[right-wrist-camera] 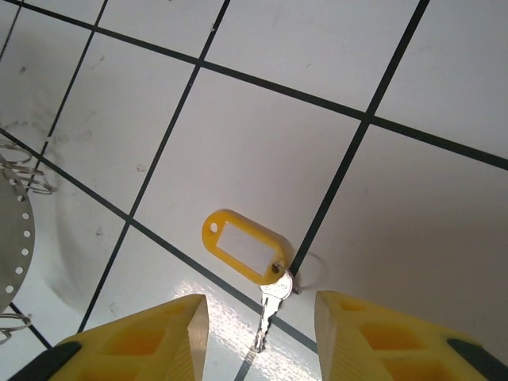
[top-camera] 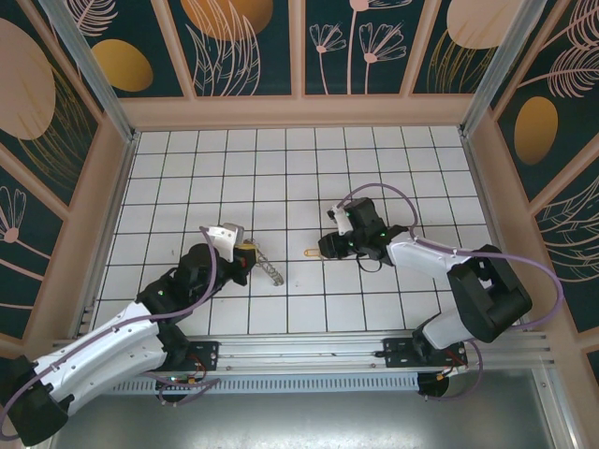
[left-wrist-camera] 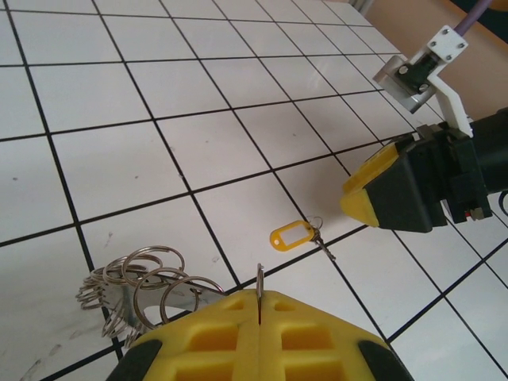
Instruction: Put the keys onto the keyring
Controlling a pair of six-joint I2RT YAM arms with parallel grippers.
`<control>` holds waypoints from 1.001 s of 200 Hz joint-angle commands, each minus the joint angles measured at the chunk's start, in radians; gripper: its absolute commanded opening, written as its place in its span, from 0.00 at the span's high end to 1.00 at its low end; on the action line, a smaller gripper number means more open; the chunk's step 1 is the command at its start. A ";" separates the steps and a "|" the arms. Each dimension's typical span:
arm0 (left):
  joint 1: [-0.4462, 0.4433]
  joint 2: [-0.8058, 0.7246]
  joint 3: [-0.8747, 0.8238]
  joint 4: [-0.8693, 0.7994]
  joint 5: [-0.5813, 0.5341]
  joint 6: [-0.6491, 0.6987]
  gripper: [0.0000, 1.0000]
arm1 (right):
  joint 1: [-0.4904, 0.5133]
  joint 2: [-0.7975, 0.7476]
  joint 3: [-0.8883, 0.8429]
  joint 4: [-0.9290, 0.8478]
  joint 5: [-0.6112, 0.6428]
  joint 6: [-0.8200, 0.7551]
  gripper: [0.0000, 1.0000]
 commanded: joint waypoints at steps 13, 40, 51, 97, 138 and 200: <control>0.002 0.011 0.004 0.088 0.033 0.045 1.00 | -0.019 0.004 -0.033 0.041 -0.062 0.048 0.60; 0.002 0.018 -0.004 0.113 0.049 0.063 1.00 | -0.018 0.044 -0.016 0.019 -0.052 0.021 0.60; 0.002 0.020 -0.007 0.119 0.058 0.071 1.00 | -0.020 0.059 -0.004 0.007 -0.046 0.009 0.61; 0.001 0.013 -0.007 0.116 0.075 0.105 1.00 | -0.028 0.117 0.046 -0.031 -0.028 -0.033 0.61; 0.001 0.016 -0.004 0.119 0.090 0.122 1.00 | -0.033 0.159 0.060 0.002 -0.040 -0.035 0.62; 0.002 0.012 -0.010 0.120 0.092 0.119 1.00 | -0.032 0.197 0.069 0.042 -0.076 -0.038 0.69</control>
